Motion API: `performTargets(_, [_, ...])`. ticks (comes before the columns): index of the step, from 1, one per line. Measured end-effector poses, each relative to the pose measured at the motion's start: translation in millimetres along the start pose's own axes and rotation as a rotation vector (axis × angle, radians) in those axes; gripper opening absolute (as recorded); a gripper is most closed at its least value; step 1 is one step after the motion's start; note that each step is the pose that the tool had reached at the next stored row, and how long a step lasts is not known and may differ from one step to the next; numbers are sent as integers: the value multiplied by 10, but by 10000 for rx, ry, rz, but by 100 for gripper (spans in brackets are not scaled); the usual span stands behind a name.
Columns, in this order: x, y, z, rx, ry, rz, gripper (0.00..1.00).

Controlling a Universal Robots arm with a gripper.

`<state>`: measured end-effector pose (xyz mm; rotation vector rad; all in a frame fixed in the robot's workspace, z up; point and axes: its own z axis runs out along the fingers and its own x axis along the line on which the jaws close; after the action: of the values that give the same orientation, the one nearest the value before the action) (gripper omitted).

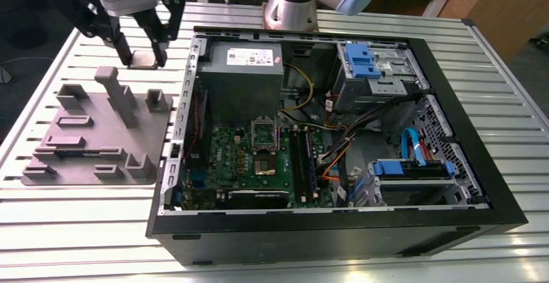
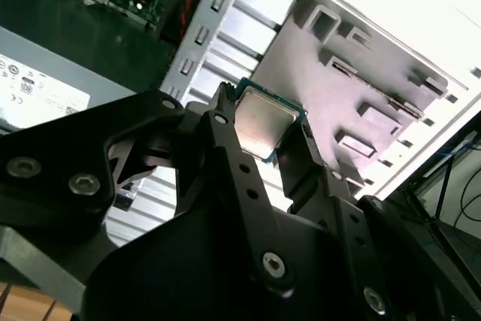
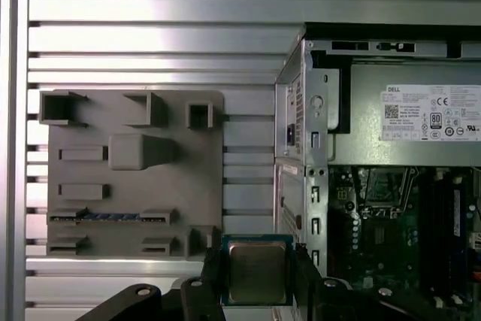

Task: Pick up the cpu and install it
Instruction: 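Pick up the cpu and move it towards the insertion slot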

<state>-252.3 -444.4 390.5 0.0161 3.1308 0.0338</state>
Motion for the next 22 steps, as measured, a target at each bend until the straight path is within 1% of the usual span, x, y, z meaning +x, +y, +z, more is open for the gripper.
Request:
performTargets(17, [-770, 7, 45, 0, 0, 1, 47])
performTargets(19, [-839, 7, 50, -1, 0, -1, 47])
performTargets(22, [-891, -8, 55, -1, 0, 2, 47])
